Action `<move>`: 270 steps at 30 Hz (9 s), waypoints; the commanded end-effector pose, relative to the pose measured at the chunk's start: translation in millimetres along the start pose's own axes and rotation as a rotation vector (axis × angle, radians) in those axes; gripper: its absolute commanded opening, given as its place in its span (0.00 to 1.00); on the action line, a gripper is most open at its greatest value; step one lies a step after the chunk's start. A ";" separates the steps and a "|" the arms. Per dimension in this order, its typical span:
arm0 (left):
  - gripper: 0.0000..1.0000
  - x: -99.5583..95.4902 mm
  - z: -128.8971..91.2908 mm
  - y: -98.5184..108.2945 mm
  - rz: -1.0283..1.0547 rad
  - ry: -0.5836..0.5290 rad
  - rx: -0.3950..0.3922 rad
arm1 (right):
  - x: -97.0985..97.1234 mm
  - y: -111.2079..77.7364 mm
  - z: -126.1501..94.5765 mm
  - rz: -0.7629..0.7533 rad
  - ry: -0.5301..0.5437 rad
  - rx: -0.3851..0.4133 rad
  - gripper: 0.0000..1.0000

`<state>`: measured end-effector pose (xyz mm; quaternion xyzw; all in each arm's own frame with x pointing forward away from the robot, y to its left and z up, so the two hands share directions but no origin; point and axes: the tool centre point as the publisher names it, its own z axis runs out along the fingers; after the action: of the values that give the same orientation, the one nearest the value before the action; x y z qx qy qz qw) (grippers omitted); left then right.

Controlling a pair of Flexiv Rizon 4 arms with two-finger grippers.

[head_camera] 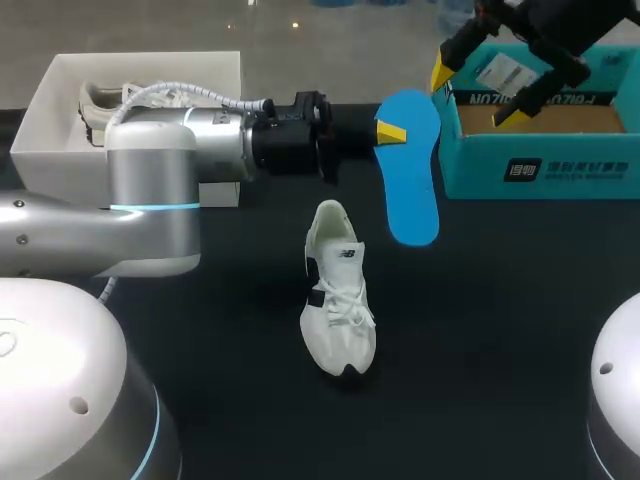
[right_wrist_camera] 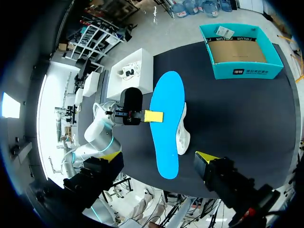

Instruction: Take the shoe out of the shoebox, open the shoe tongue, remove and reinsert the insole, then place the shoe into the shoebox

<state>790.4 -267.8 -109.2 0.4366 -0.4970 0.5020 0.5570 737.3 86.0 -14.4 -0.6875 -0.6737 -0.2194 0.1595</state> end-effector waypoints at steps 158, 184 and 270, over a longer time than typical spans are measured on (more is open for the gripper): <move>0.00 12.3 -38.8 -0.7 0.121 -0.005 0.042 | -51.1 7.9 75.9 -0.150 0.925 -0.124 1.00; 0.00 26.1 -40.6 -8.7 1.178 -0.061 0.072 | -51.1 7.9 75.9 -0.150 0.925 -0.124 1.00; 0.00 11.8 -45.2 -13.8 3.219 -0.207 -0.264 | -51.1 7.9 75.9 -0.150 0.925 -0.124 1.00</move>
<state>812.7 -220.2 -91.1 0.5465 0.5013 -0.4488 0.4985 752.2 79.7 -104.6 -0.4744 -0.5655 -0.5533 0.3860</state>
